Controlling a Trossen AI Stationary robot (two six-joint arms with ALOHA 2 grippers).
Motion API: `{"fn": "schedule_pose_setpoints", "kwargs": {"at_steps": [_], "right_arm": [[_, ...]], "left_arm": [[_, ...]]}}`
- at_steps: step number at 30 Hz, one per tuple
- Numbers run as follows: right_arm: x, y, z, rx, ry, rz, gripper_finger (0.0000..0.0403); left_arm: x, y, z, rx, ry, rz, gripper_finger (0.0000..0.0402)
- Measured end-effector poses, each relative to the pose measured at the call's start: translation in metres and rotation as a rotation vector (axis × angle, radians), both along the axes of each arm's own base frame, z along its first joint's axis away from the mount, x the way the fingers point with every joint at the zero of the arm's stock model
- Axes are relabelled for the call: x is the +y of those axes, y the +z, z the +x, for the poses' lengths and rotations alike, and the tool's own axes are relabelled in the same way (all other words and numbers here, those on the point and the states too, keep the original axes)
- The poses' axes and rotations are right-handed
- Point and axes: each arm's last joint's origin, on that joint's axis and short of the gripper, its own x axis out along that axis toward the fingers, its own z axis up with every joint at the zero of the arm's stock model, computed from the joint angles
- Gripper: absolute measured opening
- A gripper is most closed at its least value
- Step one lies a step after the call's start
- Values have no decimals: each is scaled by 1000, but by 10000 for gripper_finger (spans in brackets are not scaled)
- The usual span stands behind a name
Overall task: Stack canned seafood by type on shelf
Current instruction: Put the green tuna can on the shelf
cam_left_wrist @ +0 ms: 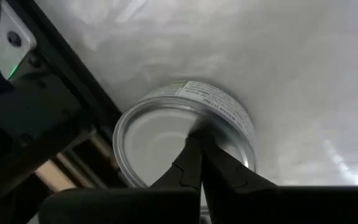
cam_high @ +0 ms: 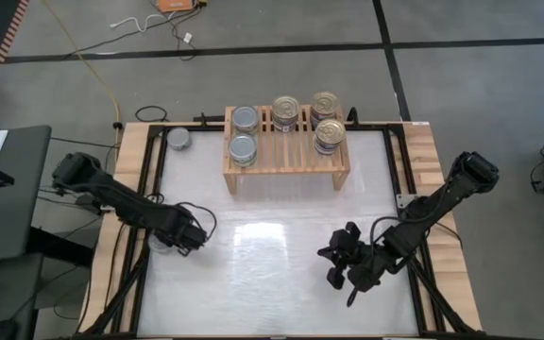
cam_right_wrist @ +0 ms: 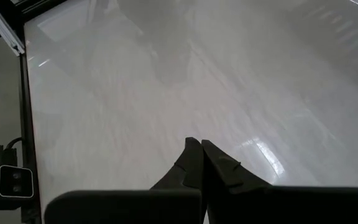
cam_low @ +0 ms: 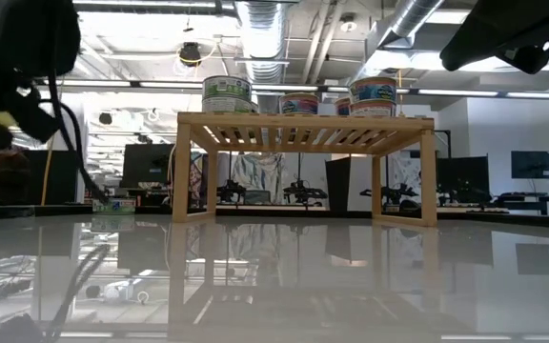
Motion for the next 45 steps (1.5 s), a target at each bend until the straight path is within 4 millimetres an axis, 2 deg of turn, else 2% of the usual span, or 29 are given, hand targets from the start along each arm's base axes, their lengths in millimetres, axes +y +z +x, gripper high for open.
{"fn": "schedule_pose_setpoints", "kwargs": {"at_steps": [4, 9, 11, 15, 18, 21, 24, 27, 33, 39, 45], "right_arm": [[3, 0, -2, 0, 12, 1, 21], [6, 0, -5, 1, 28, 0, 21], [6, 0, -5, 5, 28, -3, 21], [5, -1, -5, 11, 28, -7, 21], [5, -1, -5, 13, 28, -8, 21], [5, -1, -5, 13, 29, -8, 21], [5, -1, -5, 13, 29, -8, 21], [5, -1, -5, 13, 29, -7, 21], [9, -1, -8, 9, 34, 5, 21], [6, -4, -12, 21, -112, 131, 21], [9, -6, -18, 33, -158, 174, 21]], "left_arm": [[-5, -12, 7, 86, -34, -10, 0], [-17, 0, 35, 20, -94, -26, 0], [-24, 9, 54, -105, -133, -38, 0], [-37, 30, 96, -477, -238, -55, 0], [-43, 55, 121, -745, -331, -42, 0], [-42, 74, 135, -862, -349, 16, 0], [-39, 92, 142, -909, -370, 50, 0], [-37, 101, 142, -882, -377, 56, 0], [-36, 103, 141, -876, -346, 103, 0], [-37, 99, 142, -870, -387, 102, 0], [-40, 106, 144, -943, -450, 219, 1]]}}
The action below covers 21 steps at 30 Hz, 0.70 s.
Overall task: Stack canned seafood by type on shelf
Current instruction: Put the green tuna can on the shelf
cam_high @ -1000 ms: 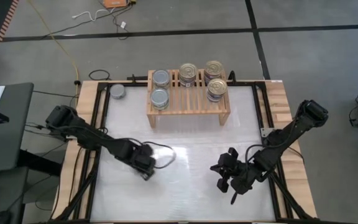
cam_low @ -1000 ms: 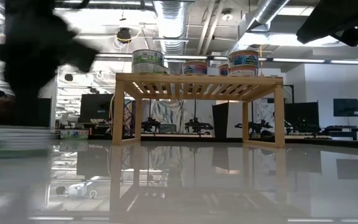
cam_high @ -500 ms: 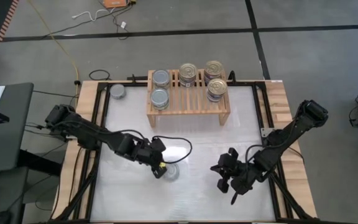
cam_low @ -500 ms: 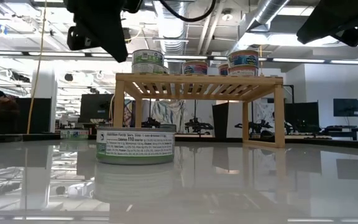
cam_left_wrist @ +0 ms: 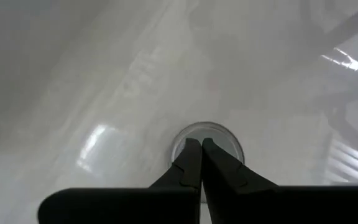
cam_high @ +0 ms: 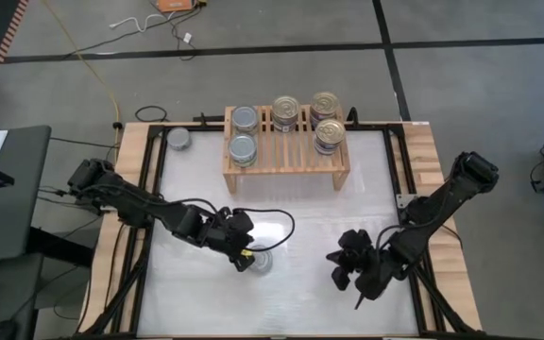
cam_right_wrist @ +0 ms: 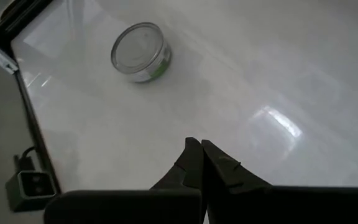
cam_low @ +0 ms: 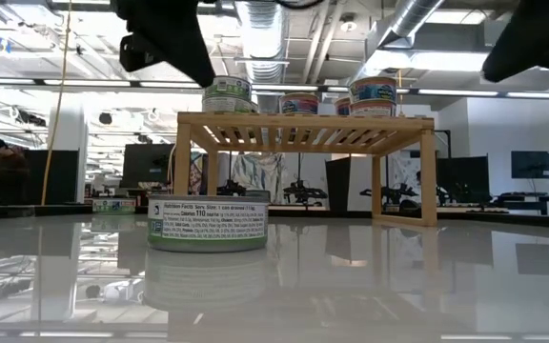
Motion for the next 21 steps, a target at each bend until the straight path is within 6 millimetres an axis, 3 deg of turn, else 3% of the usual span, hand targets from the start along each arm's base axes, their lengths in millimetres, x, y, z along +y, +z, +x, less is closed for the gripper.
{"fn": "schedule_pose_setpoints", "kwargs": {"at_steps": [14, 21], "right_arm": [[6, -1, -7, -14, -72, 96, 21], [5, -1, -6, -18, -87, 107, 21]], "left_arm": [[7, -11, -13, 136, 25, 122, 56], [15, -34, -44, 119, 38, 50, 57]]}}
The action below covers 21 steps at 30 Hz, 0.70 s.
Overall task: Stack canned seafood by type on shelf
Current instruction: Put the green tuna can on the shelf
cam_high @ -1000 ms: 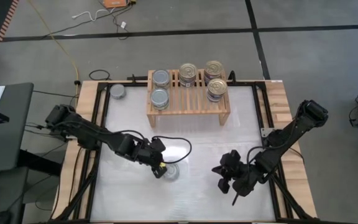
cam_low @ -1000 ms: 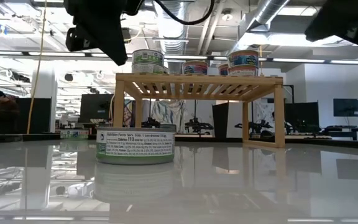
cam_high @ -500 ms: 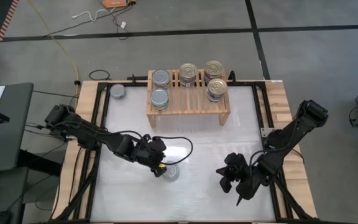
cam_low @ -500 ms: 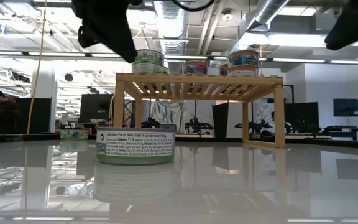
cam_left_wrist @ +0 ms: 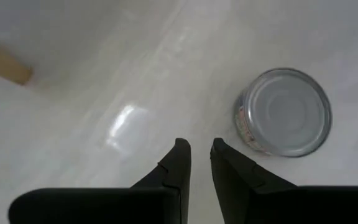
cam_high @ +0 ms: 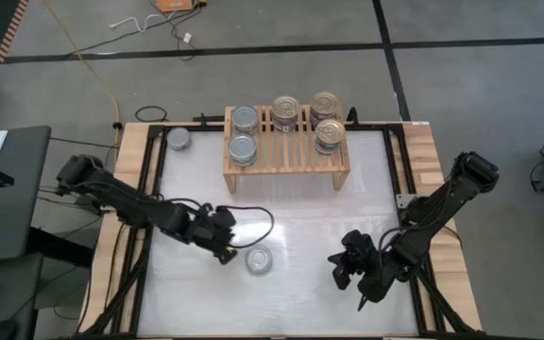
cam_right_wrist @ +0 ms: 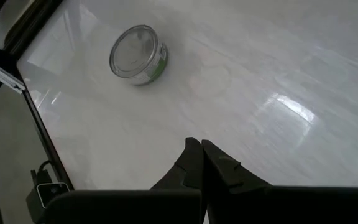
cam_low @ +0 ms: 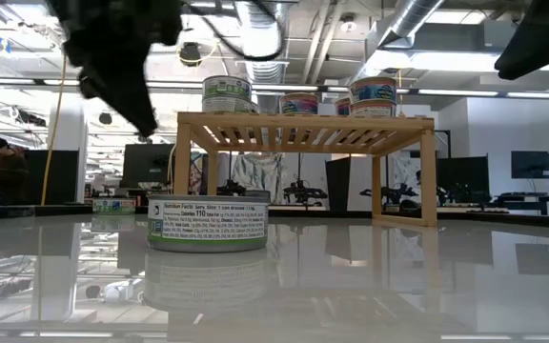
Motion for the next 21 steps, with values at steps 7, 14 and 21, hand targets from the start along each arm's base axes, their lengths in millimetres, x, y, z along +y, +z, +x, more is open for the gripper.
{"fn": "schedule_pose_setpoints", "kwargs": {"at_steps": [7, 14, 21], "right_arm": [[-7, 1, 6, -54, -102, 16, 21], [-27, 2, 23, -78, -212, 34, 21], [-33, -11, 61, -154, -207, 21, 66]], "left_arm": [[15, -2, -40, -295, 20, -141, 57], [15, -8, -50, -508, -26, -302, 57], [3, -21, -38, -496, -71, -359, 83]]}}
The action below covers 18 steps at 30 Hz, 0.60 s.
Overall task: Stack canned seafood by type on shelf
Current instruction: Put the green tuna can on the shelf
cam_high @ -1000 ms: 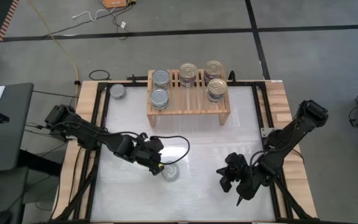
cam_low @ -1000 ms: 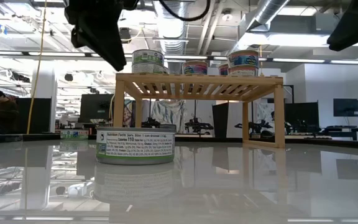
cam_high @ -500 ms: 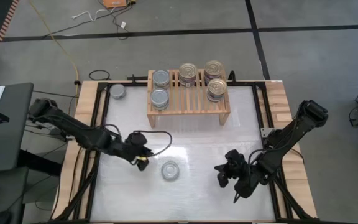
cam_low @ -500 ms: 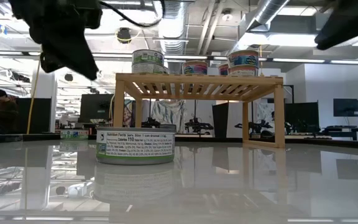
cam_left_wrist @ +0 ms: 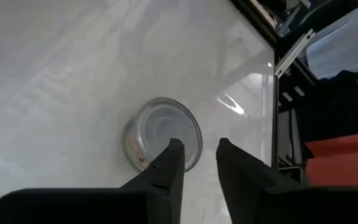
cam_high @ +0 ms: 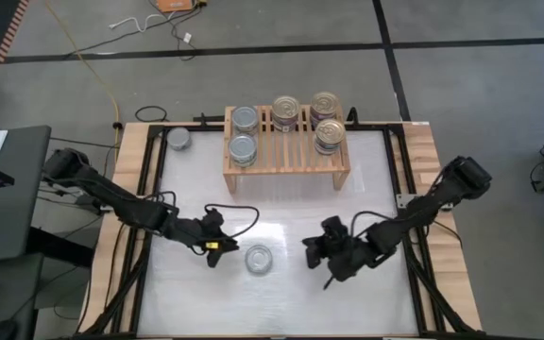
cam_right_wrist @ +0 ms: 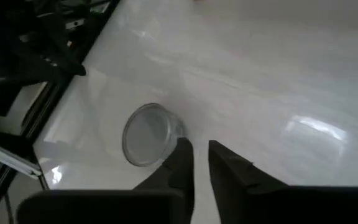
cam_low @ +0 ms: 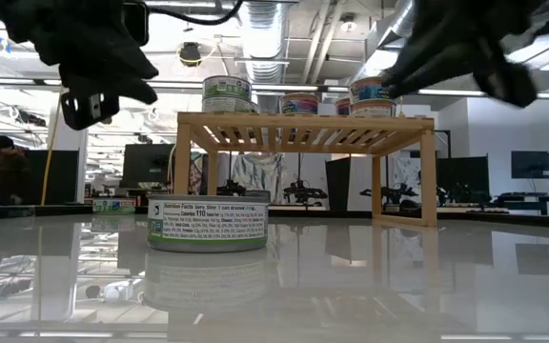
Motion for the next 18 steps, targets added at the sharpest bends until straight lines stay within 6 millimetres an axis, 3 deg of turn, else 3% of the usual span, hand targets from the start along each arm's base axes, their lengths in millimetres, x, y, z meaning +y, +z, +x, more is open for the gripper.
{"fn": "schedule_pose_setpoints", "kwargs": {"at_steps": [9, 18], "right_arm": [[6, -40, 52, -94, 134, 98, 144], [1, -79, 78, -89, 198, 273, 187]], "left_arm": [[-12, -17, 16, -2, 4, -79, 180], [-14, -31, 20, 70, 78, -185, 194]]}}
